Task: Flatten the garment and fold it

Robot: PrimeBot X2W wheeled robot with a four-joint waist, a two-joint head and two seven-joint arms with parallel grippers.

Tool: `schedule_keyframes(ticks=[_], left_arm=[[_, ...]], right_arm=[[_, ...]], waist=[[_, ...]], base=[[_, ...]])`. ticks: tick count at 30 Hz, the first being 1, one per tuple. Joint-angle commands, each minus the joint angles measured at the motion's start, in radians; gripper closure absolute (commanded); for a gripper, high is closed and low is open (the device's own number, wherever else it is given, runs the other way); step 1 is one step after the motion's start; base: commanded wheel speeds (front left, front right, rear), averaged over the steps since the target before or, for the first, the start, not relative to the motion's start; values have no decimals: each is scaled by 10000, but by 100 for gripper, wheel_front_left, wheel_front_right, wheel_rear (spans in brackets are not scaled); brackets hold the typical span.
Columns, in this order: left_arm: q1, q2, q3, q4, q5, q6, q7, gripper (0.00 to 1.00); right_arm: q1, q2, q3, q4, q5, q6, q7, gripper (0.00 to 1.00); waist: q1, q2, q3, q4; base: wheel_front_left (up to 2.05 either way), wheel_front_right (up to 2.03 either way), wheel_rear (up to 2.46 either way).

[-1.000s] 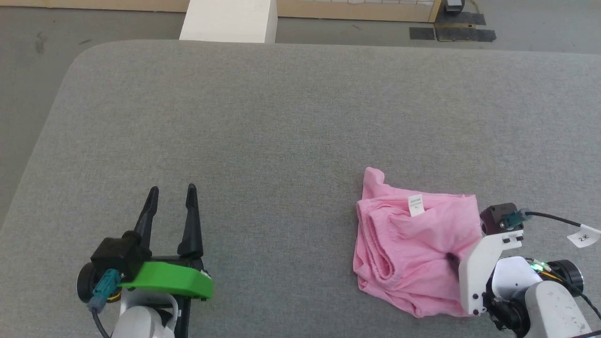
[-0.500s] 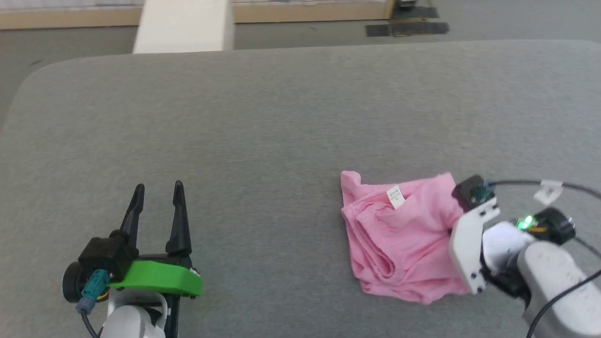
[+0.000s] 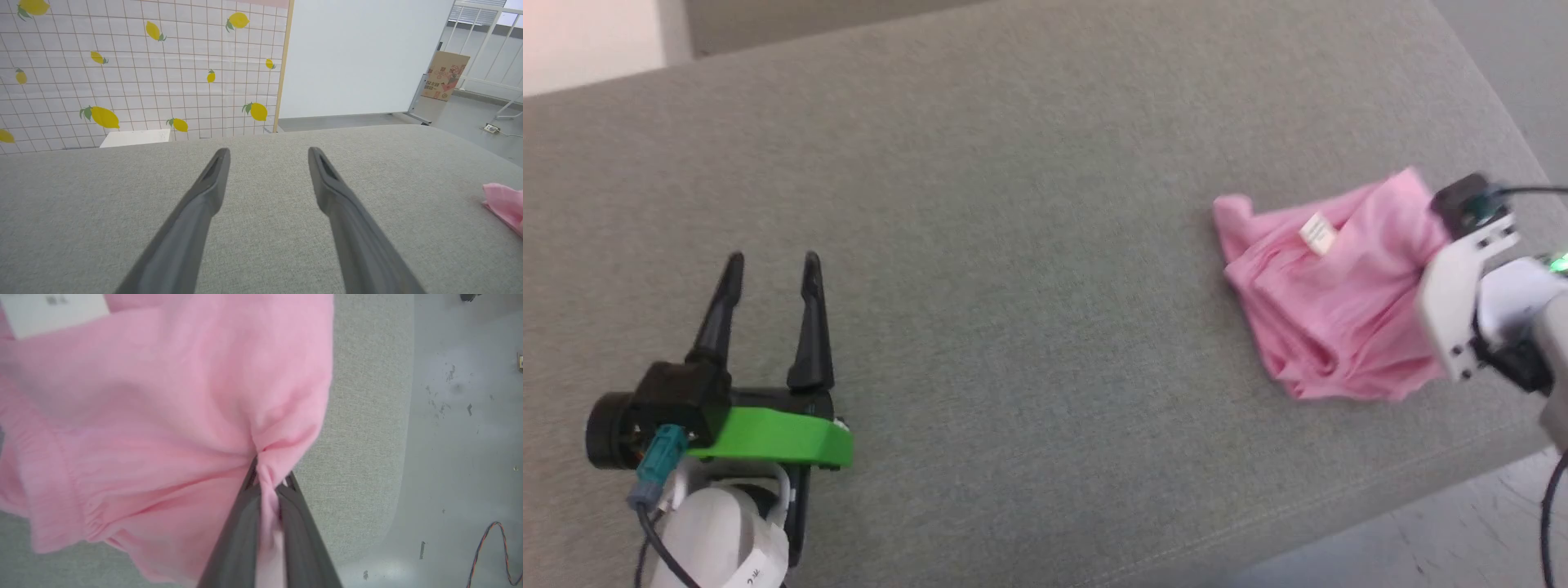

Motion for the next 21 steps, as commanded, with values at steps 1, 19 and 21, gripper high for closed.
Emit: schedule_keyframes(ticks=[1,19,21], left_arm=[[-154,151,12,-242,114,96,103,0],[-254,905,328,-2747,684,562,1319,0],[-198,955,369,-2851,680,582,1404,0]], right_arm=[[-377,-68,-170,280,-31,-19,-267,100],[-2597,-389,-4279,4412,-2102,-19,-2672,0],[-2733,-316,-4677,4699,-2376,-19,-2799,0]], waist=[[0,-1,1551,-806],[0,-1,3433,55],[0,-1,3441,34]], base=[[0,0,0],[0,0,0],[0,0,0]])
